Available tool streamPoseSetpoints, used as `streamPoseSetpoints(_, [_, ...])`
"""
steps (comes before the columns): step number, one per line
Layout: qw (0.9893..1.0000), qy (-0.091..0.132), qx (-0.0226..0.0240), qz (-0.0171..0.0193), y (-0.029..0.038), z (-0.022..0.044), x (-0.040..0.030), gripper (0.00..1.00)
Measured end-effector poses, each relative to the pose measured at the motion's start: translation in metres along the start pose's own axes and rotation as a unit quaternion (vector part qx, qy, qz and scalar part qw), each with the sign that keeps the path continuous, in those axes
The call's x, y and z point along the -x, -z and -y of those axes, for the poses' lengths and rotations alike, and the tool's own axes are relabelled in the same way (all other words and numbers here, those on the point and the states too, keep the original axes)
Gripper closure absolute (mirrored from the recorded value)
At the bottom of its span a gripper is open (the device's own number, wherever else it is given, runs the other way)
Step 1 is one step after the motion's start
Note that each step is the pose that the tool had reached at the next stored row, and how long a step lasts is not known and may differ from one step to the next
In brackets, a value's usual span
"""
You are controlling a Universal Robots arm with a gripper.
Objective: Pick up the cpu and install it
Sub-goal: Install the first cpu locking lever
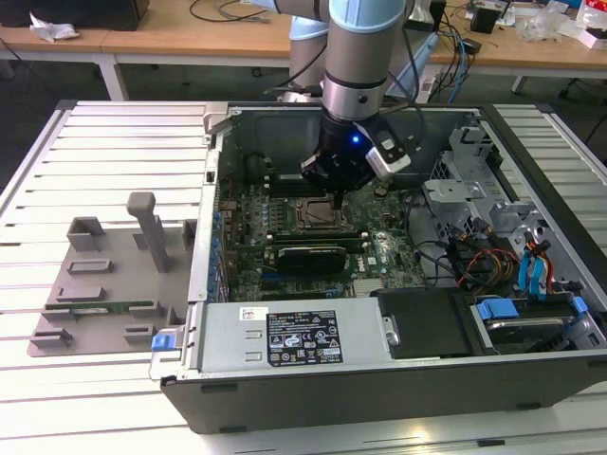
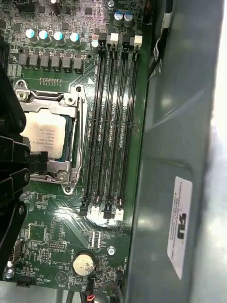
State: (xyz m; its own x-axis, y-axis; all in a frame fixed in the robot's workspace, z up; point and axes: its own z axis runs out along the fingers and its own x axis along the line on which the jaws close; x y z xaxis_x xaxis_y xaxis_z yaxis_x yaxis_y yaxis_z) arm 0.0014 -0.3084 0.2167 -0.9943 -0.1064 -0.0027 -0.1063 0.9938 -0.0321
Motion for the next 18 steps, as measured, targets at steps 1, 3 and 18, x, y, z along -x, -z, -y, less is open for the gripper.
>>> streamPoseSetpoints(1, [1.0,0.0,0.0,0.0,0.0004,0.0001,0.0,0.89])
streamPoseSetpoints(3, [1.0,0.0,0.0,0.0,0.0014,0.0002,0.0,0.89])
streamPoseSetpoints(18, [1.0,0.0,0.0,0.0,0.0224,0.0009,0.0001,0.89])
